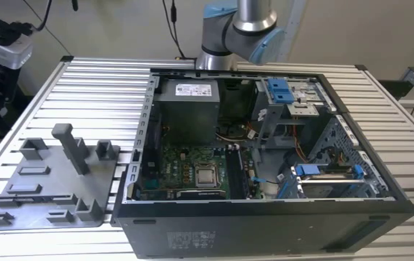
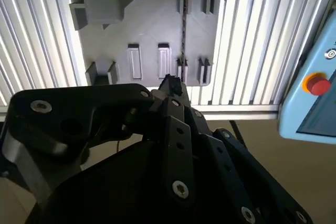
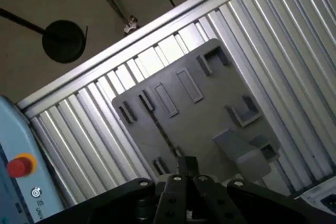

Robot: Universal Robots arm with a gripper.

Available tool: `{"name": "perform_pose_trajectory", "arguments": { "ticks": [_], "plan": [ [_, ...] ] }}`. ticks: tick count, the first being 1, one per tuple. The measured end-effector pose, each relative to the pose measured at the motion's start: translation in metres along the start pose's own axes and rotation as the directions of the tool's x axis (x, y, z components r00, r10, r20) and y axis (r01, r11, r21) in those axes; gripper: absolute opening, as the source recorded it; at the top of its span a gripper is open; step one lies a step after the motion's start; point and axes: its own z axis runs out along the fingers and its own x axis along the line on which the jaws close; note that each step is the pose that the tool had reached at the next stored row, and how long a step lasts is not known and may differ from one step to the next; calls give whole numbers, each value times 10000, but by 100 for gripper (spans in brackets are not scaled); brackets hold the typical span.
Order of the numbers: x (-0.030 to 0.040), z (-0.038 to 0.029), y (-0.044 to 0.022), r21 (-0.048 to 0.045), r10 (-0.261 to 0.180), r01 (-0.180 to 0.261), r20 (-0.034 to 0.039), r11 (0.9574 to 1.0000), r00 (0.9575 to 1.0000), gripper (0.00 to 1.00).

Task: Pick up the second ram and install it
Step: 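Pick up the second ram and move it above second insertion slot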

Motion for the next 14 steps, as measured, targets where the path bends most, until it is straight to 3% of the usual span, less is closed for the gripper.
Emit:
{"name": "perform_pose_trajectory", "arguments": {
  "ticks": [4, 8, 11, 14],
  "plan": [
    [0, 23, 0, 85, -666, 665, 25, 9977, 9978, 11],
    [0, 42, -1, 117, -1354, 1354, 20, 9907, 9908, 11],
    [-1, 62, -1, 131, -1869, 1869, 12, 9823, 9824, 11],
    [-1, 76, -1, 136, -2411, 2411, -3, 9704, 9705, 11]
  ]
}}
